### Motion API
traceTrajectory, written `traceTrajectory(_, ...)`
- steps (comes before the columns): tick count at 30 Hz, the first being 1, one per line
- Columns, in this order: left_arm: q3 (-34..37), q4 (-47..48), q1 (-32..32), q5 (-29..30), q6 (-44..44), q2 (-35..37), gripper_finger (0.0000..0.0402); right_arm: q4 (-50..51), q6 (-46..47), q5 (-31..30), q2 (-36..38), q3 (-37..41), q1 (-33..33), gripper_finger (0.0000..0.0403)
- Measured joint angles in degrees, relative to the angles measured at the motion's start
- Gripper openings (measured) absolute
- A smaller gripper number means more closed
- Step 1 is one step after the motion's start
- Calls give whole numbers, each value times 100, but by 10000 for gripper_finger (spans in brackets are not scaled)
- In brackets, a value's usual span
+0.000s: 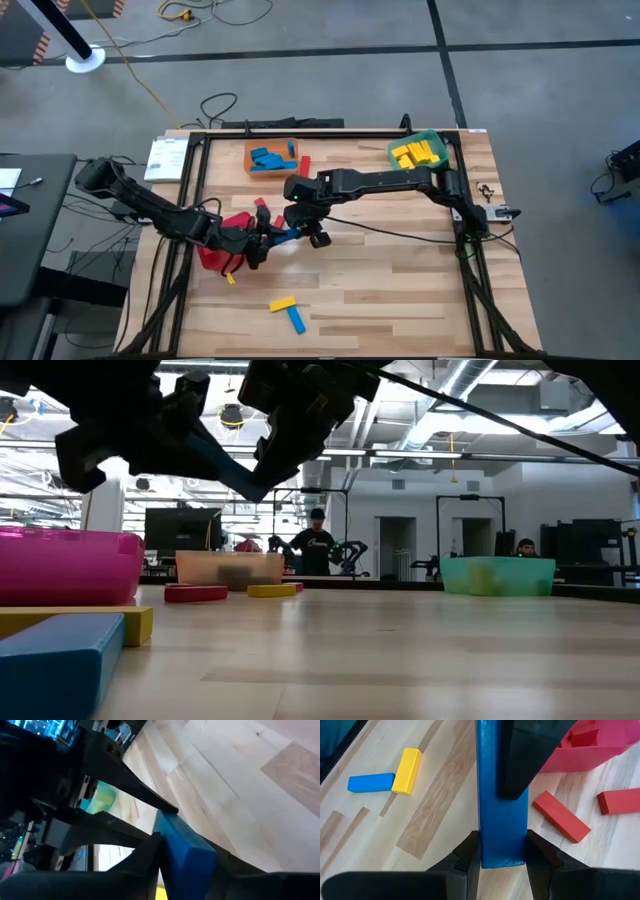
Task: Sort blocks
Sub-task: Put the blue block into the orange bin
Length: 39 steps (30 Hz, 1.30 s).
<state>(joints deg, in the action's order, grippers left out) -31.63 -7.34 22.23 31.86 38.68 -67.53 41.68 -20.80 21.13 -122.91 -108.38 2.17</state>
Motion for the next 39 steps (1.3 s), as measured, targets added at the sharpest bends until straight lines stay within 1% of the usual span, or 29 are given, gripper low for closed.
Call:
traceTrajectory(2, -22, 27, -10, -13, -39, -9, 90, 4, -1, 5, 0, 0, 9, 133)
traceTrajectory(8, -22, 21, -5, 136, -83, 42, 83, -16, -6, 8, 0, 0, 22, 133)
traceTrajectory(12, -22, 19, -7, 171, -4, 42, 70, -1, -6, 12, 4, 0, 31, 133)
traceTrajectory(16, -22, 15, -48, 181, 56, 42, 61, 32, 25, -73, 4, -7, 63, 145)
traceTrajectory(19, -16, 55, -135, 427, 75, 40, 59, 179, 68, -445, 12, -11, 129, 164)
traceTrajectory(22, -16, 93, -341, 795, 131, 45, 59, 565, 276, -1034, 17, -13, 230, 189)
traceTrajectory(24, -16, 112, -581, 1046, 111, 48, 58, 835, 481, -1250, 7, 0, 310, 205)
traceTrajectory(26, -14, 191, -920, 1156, 53, 48, 58, 1095, 732, -1293, 7, 0, 397, 218)
traceTrajectory(31, -14, 197, -2019, 1127, -211, 48, 58, 1546, 1126, -1357, 9, 0, 471, 227)
traceTrajectory(35, -14, 222, -3024, 671, -438, 46, 58, 1660, 1142, -1366, 9, -4, 384, 226)
traceTrajectory(39, -14, 388, -3999, -164, -754, 46, 58, 1675, 1150, -1365, 9, -4, 281, 225)
